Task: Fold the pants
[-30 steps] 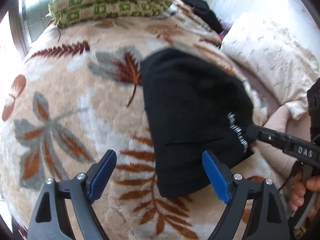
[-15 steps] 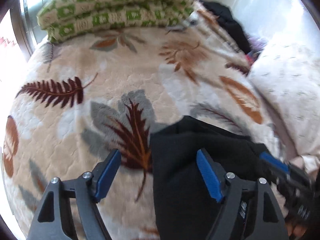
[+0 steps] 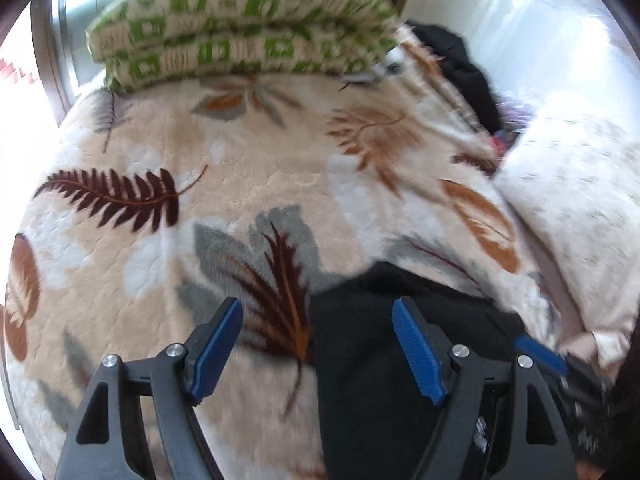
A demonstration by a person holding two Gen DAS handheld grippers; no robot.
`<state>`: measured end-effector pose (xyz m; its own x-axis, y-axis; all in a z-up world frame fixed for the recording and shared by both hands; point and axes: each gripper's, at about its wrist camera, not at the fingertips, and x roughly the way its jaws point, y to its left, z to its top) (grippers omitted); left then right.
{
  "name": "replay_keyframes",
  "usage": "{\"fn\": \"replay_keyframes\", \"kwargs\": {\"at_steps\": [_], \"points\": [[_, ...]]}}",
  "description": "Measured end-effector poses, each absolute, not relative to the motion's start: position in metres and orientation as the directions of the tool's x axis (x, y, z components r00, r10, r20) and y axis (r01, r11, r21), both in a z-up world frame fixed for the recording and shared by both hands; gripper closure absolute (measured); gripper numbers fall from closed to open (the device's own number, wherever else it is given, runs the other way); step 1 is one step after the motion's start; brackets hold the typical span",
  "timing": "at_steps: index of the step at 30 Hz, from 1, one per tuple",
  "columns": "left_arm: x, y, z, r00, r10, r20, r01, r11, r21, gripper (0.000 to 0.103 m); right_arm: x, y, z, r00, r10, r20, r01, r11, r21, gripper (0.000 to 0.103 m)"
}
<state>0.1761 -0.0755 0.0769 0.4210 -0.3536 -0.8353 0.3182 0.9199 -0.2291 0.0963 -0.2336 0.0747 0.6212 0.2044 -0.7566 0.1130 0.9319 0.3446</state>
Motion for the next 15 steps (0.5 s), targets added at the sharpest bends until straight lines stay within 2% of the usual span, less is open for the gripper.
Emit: {"fn": "replay_keyframes", "kwargs": {"at_steps": [4, 8, 10, 12, 15], "points": [[0.123, -0.073, 0.078, 0.415, -0.372, -0.83, 0.395, 0.896, -0.204, 0.024, 0.078, -0.225, 0.072, 0.594, 0.187, -0.782, 0.146, 0.931, 0.333, 0.073], [0.101, -0.083, 0.048, 0.392, -0.276, -0.878, 0.421, 0.902, -0.095, 0.021, 0.073, -0.217, 0.049, 0.535, 0.156, -0.83, 0.141, 0.952, 0.271, 0.071], [0.105, -0.069, 0.039, 0.381, -0.323, -0.866, 0.363, 0.914, -0.181, 0.015, 0.069, -0.215, 0.046, 0.551, 0.15, -0.821, 0.094, 0.966, 0.239, 0.071], [0.108, -0.059, 0.043, 0.358, -0.363, -0.86, 0.316, 0.914, -0.254, 0.017, 0.065, -0.219, 0.052, 0.555, 0.176, -0.813, 0.099, 0.957, 0.274, 0.071], [0.095, -0.058, 0.061, 0.408, -0.331, -0.85, 0.345, 0.919, -0.192, 0.019, 0.057, -0.222, 0.067, 0.564, 0.187, -0.804, 0.101, 0.951, 0.293, 0.07]]}}
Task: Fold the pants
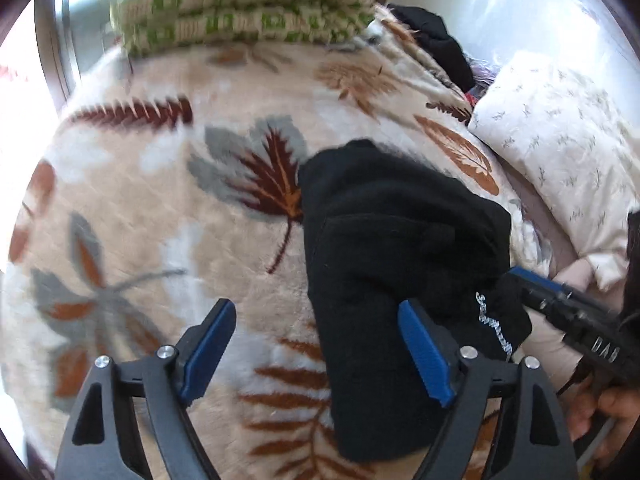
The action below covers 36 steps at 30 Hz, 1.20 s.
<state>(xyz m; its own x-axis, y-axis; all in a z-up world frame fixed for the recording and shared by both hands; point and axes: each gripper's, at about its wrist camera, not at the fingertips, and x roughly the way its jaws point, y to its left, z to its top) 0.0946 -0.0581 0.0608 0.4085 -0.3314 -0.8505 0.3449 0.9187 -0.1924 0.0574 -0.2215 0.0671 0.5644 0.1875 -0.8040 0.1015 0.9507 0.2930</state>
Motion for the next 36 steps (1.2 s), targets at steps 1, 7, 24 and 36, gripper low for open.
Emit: {"fn": "replay_keyframes", "kwargs": {"at_steps": [1, 7, 24, 36], "points": [[0.088, -0.059, 0.064, 0.412, -0.328, -0.85, 0.36, 0.916, -0.18, 0.019, 0.055, -0.22, 0.071, 0.56, 0.181, -0.809, 0.099, 0.954, 0.282, 0.07], [0.073, -0.063, 0.05, 0.404, -0.284, -0.869, 0.375, 0.918, -0.126, 0.016, 0.04, -0.203, 0.059, 0.477, 0.138, -0.868, 0.134, 0.965, 0.227, 0.057], [0.078, -0.068, 0.062, 0.416, -0.276, -0.866, 0.402, 0.911, -0.098, 0.009, 0.037, -0.249, 0.043, 0.531, 0.219, -0.818, 0.224, 0.895, 0.385, 0.023], [0.1, -0.062, 0.044, 0.404, -0.304, -0.863, 0.375, 0.915, -0.147, 0.0, 0.055, -0.239, 0.021, 0.559, 0.36, -0.747, 0.114, 0.859, 0.499, 0.028]]}}
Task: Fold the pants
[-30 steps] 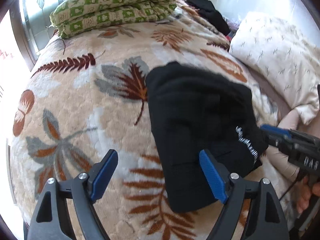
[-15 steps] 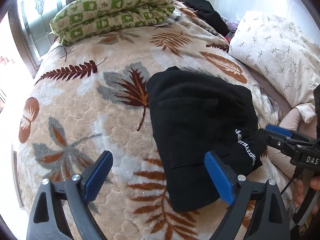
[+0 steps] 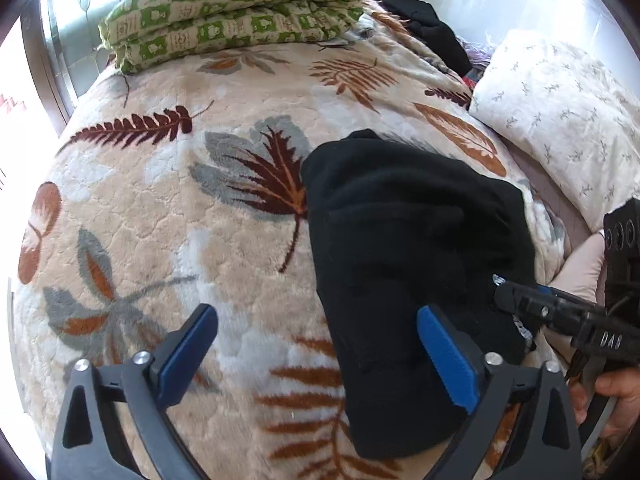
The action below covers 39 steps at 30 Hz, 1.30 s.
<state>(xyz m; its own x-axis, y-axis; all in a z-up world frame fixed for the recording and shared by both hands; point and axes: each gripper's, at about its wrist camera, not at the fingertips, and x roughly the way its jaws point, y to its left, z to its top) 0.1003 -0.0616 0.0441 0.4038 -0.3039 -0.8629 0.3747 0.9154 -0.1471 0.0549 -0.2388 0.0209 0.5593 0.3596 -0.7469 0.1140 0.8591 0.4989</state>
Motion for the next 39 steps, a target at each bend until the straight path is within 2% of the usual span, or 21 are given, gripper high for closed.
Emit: {"fn": "replay_keyframes", "kwargs": {"at_steps": [2, 4, 6, 7, 8, 9, 10, 12, 13, 17, 21, 25, 29, 31, 34, 36, 39], "points": [[0.112, -0.062, 0.035, 0.382, -0.327, -0.864, 0.366, 0.912, -0.184, 0.0, 0.062, -0.234, 0.019, 0.564, 0.347, -0.749, 0.097, 0.874, 0.477, 0.033], [0.124, -0.062, 0.024, 0.347, -0.376, -0.859, 0.345, 0.903, -0.256, 0.0, 0.069, -0.232, 0.02, 0.562, 0.341, -0.753, 0.09, 0.88, 0.466, 0.055], [0.127, -0.064, 0.022, 0.36, -0.395, -0.845, 0.33, 0.902, -0.28, 0.0, 0.076, -0.23, 0.021, 0.544, 0.35, -0.762, 0.076, 0.884, 0.46, 0.06], [0.127, -0.067, 0.022, 0.361, -0.4, -0.842, 0.338, 0.898, -0.282, 0.005, 0.078, -0.227, 0.023, 0.539, 0.346, -0.768, 0.066, 0.892, 0.448, 0.063], [0.126, -0.07, 0.024, 0.353, -0.427, -0.832, 0.354, 0.885, -0.304, 0.026, 0.079, -0.226, 0.025, 0.538, 0.34, -0.771, 0.06, 0.897, 0.438, 0.064], [0.124, -0.073, 0.027, 0.325, -0.491, -0.808, 0.376, 0.851, -0.366, 0.051, 0.078, -0.226, 0.028, 0.543, 0.34, -0.767, 0.061, 0.896, 0.441, 0.067], [0.121, -0.075, 0.032, 0.329, -0.495, -0.804, 0.378, 0.849, -0.368, 0.052, 0.077, -0.227, 0.031, 0.553, 0.341, -0.76, 0.064, 0.892, 0.447, 0.069], [0.117, -0.079, 0.042, 0.352, -0.494, -0.795, 0.401, 0.847, -0.349, 0.062, 0.077, -0.228, 0.041, 0.571, 0.338, -0.748, 0.06, 0.891, 0.449, 0.07], [0.117, -0.078, 0.047, 0.353, -0.505, -0.787, 0.399, 0.843, -0.362, 0.063, 0.078, -0.229, 0.046, 0.579, 0.336, -0.743, 0.055, 0.893, 0.447, 0.071], [0.127, -0.066, 0.077, 0.4, -0.549, -0.734, 0.395, 0.826, -0.403, 0.063, 0.084, -0.229, 0.076, 0.633, 0.35, -0.691, 0.017, 0.886, 0.464, 0.071], [0.15, -0.059, 0.113, 0.468, -0.522, -0.713, 0.419, 0.842, -0.341, 0.063, 0.113, -0.221, 0.103, 0.666, 0.365, -0.65, -0.03, 0.884, 0.466, 0.071], [0.194, -0.04, 0.124, 0.514, -0.471, -0.717, 0.391, 0.873, -0.293, 0.061, 0.162, -0.202, 0.115, 0.673, 0.378, -0.636, -0.093, 0.896, 0.434, 0.071], [0.24, -0.02, 0.109, 0.53, -0.41, -0.742, 0.331, 0.906, -0.264, 0.057, 0.218, -0.184, 0.103, 0.653, 0.379, -0.656, -0.117, 0.906, 0.407, 0.069], [0.257, -0.013, 0.09, 0.518, -0.385, -0.764, 0.3, 0.918, -0.259, 0.056, 0.237, -0.18, 0.089, 0.637, 0.365, -0.679, -0.104, 0.913, 0.394, 0.065], [0.277, -0.006, 0.05, 0.468, -0.324, -0.822, 0.242, 0.942, -0.234, 0.054, 0.261, -0.177, 0.054, 0.572, 0.288, -0.768, -0.043, 0.946, 0.322, 0.059], [0.275, 0.001, 0.034, 0.476, -0.333, -0.814, 0.217, 0.941, -0.259, 0.032, 0.267, -0.176, 0.03, 0.512, 0.227, -0.829, -0.011, 0.966, 0.258, 0.05], [0.271, 0.009, 0.031, 0.491, -0.345, -0.8, 0.19, 0.938, -0.288, 0.03, 0.259, -0.178, 0.029, 0.545, 0.223, -0.808, -0.029, 0.969, 0.247, 0.046]]}}
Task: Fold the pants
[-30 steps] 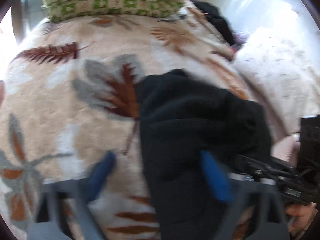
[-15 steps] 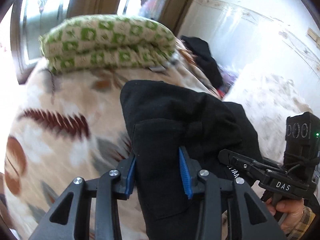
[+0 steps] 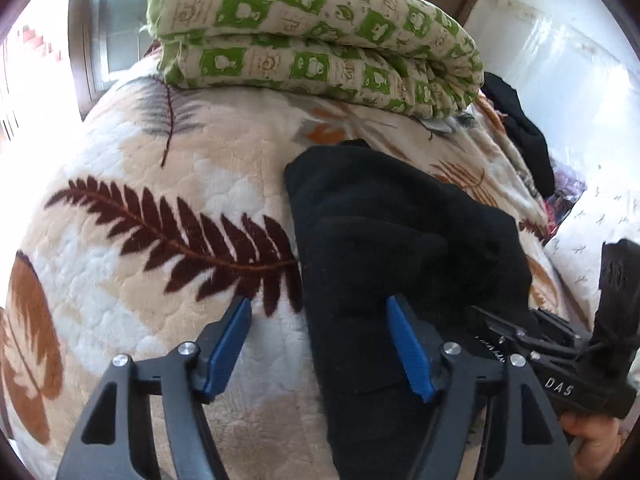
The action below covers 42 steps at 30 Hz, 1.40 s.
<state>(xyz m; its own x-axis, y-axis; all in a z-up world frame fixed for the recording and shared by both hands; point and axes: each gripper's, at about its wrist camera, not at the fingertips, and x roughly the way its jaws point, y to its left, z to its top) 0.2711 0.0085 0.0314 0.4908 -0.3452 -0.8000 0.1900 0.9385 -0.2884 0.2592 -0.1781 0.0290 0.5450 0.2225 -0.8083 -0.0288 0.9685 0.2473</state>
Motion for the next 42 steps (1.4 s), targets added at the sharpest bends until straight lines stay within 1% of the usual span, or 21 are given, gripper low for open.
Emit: {"fn": "replay_keyframes", "kwargs": {"at_steps": [2, 5, 9, 12, 16, 18, 19, 21, 23, 24, 27, 31, 37, 42], "points": [[0.267, 0.009, 0.037, 0.492, -0.34, -0.802, 0.183, 0.94, -0.286, 0.031, 0.255, -0.178, 0.036, 0.545, 0.206, -0.813, -0.023, 0.973, 0.231, 0.042], [0.253, 0.009, 0.053, 0.513, -0.315, -0.798, 0.193, 0.949, -0.25, 0.032, 0.238, -0.177, 0.056, 0.578, 0.186, -0.795, -0.019, 0.977, 0.215, 0.039], [0.227, 0.005, 0.073, 0.535, -0.283, -0.796, 0.211, 0.957, -0.198, 0.023, 0.207, -0.172, 0.08, 0.599, 0.154, -0.786, -0.02, 0.984, 0.178, 0.032], [0.209, 0.002, 0.084, 0.55, -0.271, -0.79, 0.215, 0.96, -0.18, 0.019, 0.187, -0.168, 0.092, 0.612, 0.152, -0.776, -0.014, 0.983, 0.182, 0.026], [0.184, -0.004, 0.096, 0.561, -0.255, -0.787, 0.234, 0.961, -0.145, 0.017, 0.164, -0.159, 0.106, 0.616, 0.125, -0.778, -0.001, 0.987, 0.158, 0.025], [0.174, -0.006, 0.102, 0.57, -0.245, -0.784, 0.246, 0.962, -0.121, 0.014, 0.152, -0.157, 0.113, 0.619, 0.101, -0.779, 0.013, 0.99, 0.139, 0.024], [0.169, -0.007, 0.106, 0.575, -0.243, -0.781, 0.25, 0.961, -0.115, 0.012, 0.149, -0.156, 0.114, 0.621, 0.096, -0.778, 0.017, 0.991, 0.136, 0.022], [0.159, -0.005, 0.114, 0.594, -0.242, -0.767, 0.25, 0.962, -0.11, 0.004, 0.137, -0.156, 0.121, 0.631, 0.087, -0.771, 0.032, 0.99, 0.138, 0.018], [0.152, -0.004, 0.12, 0.609, -0.241, -0.755, 0.243, 0.964, -0.111, 0.001, 0.126, -0.158, 0.126, 0.64, 0.096, -0.763, 0.038, 0.987, 0.156, 0.014], [0.147, -0.003, 0.122, 0.612, -0.24, -0.754, 0.24, 0.964, -0.112, 0.0, 0.122, -0.158, 0.127, 0.639, 0.1, -0.763, 0.04, 0.986, 0.163, 0.009], [0.137, -0.002, 0.125, 0.609, -0.222, -0.761, 0.233, 0.968, -0.095, 0.0, 0.108, -0.157, 0.13, 0.641, 0.11, -0.759, 0.038, 0.984, 0.174, 0.008], [0.125, 0.0, 0.127, 0.596, -0.204, -0.776, 0.231, 0.97, -0.078, 0.0, 0.092, -0.154, 0.138, 0.655, 0.089, -0.751, 0.04, 0.988, 0.152, 0.006], [0.104, 0.002, 0.139, 0.618, -0.196, -0.761, 0.219, 0.973, -0.073, 0.0, 0.074, -0.146, 0.156, 0.669, 0.075, -0.74, 0.026, 0.992, 0.125, 0.004], [0.084, -0.001, 0.154, 0.657, -0.169, -0.735, 0.215, 0.976, -0.032, 0.0, 0.061, -0.141, 0.167, 0.683, 0.078, -0.726, 0.012, 0.993, 0.118, 0.004]]}}
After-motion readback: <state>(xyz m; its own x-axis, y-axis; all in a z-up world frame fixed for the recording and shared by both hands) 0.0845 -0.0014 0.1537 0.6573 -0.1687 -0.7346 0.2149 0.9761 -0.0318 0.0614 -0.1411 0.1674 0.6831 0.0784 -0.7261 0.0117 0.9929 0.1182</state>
